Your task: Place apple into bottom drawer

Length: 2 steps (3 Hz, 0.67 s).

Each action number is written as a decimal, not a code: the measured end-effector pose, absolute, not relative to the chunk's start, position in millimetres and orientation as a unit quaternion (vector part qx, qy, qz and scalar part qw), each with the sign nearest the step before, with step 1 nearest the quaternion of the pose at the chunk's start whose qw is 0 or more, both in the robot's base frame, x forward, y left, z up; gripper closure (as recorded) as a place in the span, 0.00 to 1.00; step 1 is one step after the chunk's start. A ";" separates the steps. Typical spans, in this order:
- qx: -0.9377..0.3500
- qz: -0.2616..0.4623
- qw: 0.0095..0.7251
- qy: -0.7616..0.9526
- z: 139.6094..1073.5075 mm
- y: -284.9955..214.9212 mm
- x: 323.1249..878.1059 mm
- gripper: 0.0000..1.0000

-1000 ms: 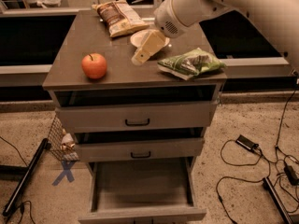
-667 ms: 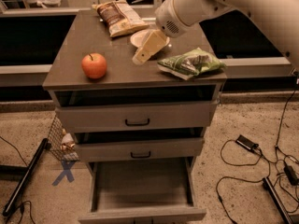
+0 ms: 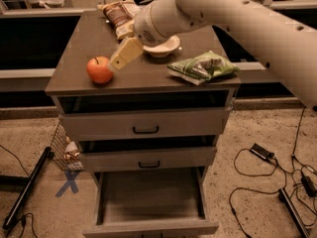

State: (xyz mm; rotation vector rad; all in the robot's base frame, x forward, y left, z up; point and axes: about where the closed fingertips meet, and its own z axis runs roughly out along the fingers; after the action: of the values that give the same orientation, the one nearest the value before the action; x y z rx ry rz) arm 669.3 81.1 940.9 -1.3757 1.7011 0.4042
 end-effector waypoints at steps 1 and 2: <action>-0.563 0.206 0.445 0.665 921.2 139.5 666.2 0.00; -0.566 0.235 0.440 0.656 901.0 170.4 663.4 0.00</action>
Offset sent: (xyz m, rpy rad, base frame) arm -0.0075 0.1213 -0.0622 0.1383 0.0856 0.1530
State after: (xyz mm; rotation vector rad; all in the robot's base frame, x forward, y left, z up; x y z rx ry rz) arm 663.4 170.4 901.0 -1.4051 1.6302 0.5835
